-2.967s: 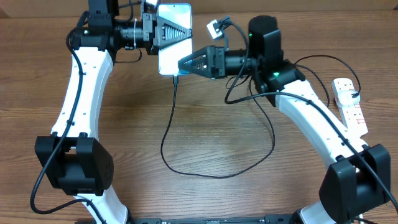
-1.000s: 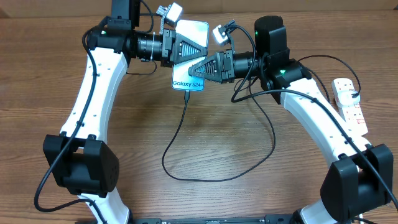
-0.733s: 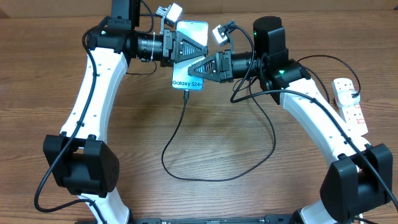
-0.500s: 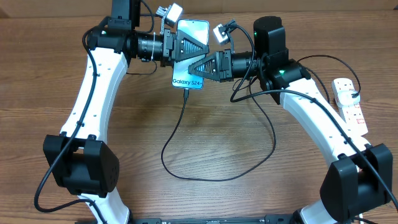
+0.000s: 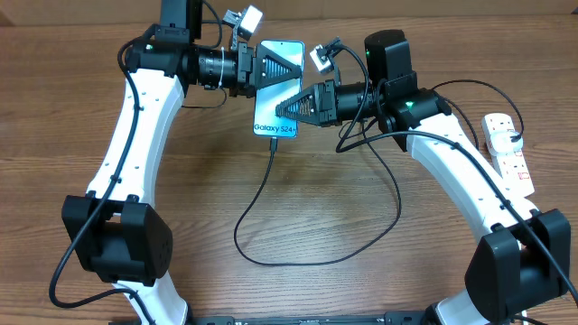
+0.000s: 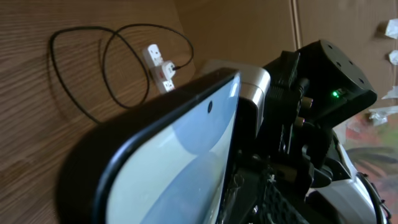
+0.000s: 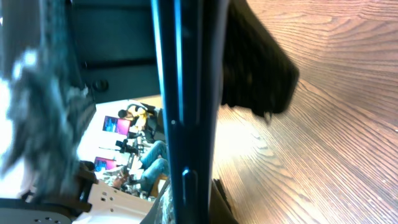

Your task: Plug charger to phone and switch on socket

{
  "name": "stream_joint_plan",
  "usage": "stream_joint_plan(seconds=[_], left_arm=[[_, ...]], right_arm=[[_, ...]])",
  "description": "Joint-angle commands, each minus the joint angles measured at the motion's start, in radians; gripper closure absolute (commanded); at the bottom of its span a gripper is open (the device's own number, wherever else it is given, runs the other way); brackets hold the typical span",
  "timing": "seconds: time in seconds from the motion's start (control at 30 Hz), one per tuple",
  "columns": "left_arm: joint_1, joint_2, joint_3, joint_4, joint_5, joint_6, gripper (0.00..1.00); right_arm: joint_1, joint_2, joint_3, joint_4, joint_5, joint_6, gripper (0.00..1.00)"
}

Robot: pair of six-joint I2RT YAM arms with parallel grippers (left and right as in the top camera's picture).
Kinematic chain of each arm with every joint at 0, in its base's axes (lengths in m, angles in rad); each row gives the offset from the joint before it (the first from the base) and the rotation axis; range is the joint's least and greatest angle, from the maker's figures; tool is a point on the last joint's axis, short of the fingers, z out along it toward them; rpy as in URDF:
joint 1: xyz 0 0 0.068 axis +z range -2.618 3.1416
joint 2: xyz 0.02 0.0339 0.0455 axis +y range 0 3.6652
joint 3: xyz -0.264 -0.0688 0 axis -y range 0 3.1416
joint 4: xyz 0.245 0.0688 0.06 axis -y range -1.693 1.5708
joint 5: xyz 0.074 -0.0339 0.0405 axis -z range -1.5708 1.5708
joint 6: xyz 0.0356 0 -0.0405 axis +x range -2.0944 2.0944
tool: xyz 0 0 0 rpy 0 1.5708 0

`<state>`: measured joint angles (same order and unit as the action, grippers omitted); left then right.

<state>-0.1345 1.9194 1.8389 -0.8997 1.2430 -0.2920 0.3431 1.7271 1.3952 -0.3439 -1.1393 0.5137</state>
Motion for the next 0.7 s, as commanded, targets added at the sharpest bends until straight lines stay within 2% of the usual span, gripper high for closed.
stream_joint_plan(seconds=[0.0, 0.23, 0.47, 0.67], left_arm=[[0.018, -0.016, 0.008, -0.018, -0.073, 0.000, 0.50], [0.018, -0.016, 0.008, -0.093, -0.294, 0.001, 0.46], [0.018, -0.016, 0.008, -0.135, -0.444, 0.001, 0.43], [0.018, -0.016, 0.008, -0.204, -0.660, 0.000, 0.44]], right_arm=[[0.004, -0.008, 0.018, -0.028, 0.038, -0.066, 0.96], [0.005, -0.008, 0.018, -0.157, 0.178, -0.156, 0.96], [0.005, -0.008, 0.018, -0.309, 0.478, -0.238, 0.97], [0.005, -0.008, 0.018, -0.402, 0.649, -0.296, 0.96]])
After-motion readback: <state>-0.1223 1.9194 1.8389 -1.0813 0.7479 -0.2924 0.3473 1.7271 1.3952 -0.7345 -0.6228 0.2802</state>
